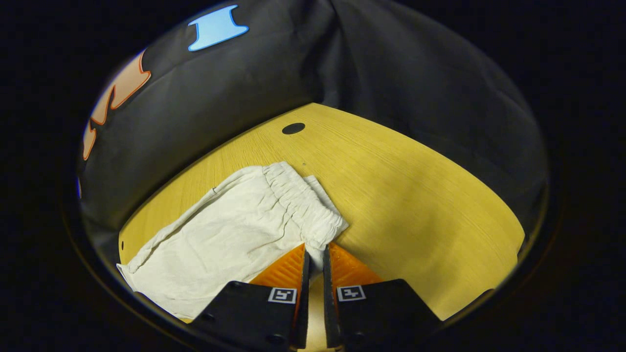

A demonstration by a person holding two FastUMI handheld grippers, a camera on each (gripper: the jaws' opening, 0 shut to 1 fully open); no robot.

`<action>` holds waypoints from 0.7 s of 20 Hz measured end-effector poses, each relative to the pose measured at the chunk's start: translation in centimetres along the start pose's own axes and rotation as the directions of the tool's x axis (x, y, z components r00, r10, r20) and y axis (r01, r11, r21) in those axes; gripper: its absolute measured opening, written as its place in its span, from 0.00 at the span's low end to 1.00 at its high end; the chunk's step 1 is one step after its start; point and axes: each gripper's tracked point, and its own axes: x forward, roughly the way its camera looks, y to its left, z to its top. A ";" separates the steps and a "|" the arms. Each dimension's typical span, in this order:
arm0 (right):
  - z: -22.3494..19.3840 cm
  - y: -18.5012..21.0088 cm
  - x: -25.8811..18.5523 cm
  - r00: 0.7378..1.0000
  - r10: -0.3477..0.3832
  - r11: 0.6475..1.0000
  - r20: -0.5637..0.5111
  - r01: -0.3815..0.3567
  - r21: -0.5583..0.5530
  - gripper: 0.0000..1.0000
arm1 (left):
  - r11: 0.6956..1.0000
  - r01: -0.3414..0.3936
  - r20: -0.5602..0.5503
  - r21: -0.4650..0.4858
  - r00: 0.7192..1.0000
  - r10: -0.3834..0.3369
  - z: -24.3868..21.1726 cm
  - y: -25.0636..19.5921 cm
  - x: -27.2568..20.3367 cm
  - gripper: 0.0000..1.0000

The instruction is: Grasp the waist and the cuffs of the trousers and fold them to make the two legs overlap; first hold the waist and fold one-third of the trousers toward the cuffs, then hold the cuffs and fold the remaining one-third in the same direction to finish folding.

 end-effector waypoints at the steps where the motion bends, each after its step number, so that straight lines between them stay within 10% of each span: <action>1: 0.3 0.1 -0.1 1.000 -0.019 1.000 0.008 0.020 -0.010 0.16 | 1.000 0.004 0.001 0.000 1.000 -0.004 -0.1 -0.1 -0.1 0.96; 6: 1.0 0.7 -1.1 0.995 -0.065 0.992 0.074 0.072 -0.099 0.16 | 1.000 0.004 -0.006 -0.001 1.000 -0.004 -0.2 0.0 -0.1 0.96; 14: 6.9 4.8 -9.1 0.964 0.159 0.966 0.216 -0.107 -0.234 0.16 | 0.999 -0.005 -0.024 -0.050 1.000 0.004 -1.2 0.5 0.1 0.96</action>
